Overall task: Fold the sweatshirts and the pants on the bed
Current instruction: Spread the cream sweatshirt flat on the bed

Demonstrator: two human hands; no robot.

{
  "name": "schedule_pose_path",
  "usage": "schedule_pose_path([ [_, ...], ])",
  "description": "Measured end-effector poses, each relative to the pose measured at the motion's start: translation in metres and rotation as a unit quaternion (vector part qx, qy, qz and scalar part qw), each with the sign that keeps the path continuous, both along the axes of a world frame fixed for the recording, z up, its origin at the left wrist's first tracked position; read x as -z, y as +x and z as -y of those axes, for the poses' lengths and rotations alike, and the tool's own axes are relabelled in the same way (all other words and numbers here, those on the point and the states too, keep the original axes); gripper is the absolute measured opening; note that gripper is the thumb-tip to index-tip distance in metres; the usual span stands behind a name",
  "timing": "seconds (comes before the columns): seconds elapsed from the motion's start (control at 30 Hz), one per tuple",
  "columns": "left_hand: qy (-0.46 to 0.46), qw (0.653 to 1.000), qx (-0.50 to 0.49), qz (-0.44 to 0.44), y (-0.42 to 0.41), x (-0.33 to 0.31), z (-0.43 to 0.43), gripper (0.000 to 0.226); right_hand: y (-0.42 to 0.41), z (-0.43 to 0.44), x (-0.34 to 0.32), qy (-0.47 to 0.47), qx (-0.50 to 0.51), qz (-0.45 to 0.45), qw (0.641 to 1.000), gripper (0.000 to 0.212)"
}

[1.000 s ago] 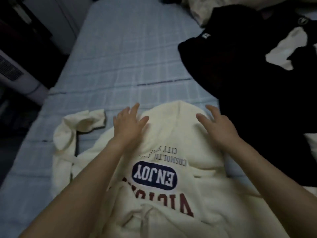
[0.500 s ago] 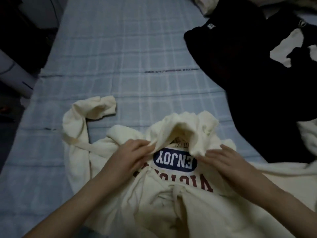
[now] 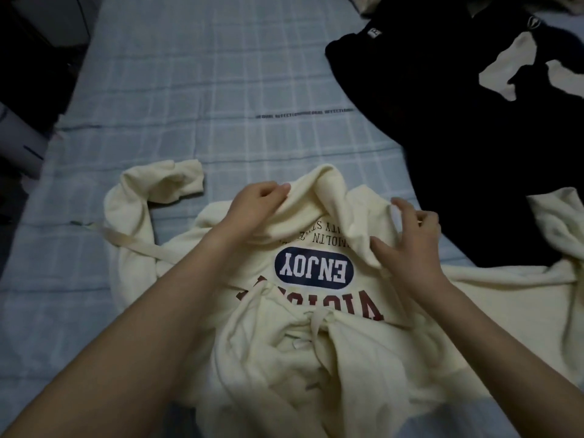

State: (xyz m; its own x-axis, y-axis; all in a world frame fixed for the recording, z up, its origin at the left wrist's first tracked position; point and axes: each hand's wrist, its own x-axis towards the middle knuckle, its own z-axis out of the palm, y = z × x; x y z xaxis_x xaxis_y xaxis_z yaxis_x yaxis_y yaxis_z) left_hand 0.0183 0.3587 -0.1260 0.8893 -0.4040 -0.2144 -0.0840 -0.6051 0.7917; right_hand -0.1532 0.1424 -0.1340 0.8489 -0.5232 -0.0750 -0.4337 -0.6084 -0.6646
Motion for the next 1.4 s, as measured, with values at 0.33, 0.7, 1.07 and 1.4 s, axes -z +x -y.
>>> schedule_pose_path([
  [0.33,-0.026,0.997,-0.046,0.054,-0.026,-0.007,-0.019,0.029,0.004,0.011,-0.019,0.142,0.022,0.145,0.979,0.024],
  [0.7,-0.201,0.939,-0.244,0.136,0.045,-0.068,-0.012,0.022,0.134,0.068,-0.111,0.151,0.041,0.263,0.952,0.013],
  [1.07,-0.014,0.952,-0.253,0.172,0.173,-0.05,0.011,0.042,0.313,0.119,-0.085,0.08,0.081,0.178,0.977,0.031],
  [1.4,0.363,0.881,0.144,0.266,0.108,0.069,0.015,0.057,0.188,0.06,0.064,-0.3,-0.283,-0.08,0.908,0.06],
])
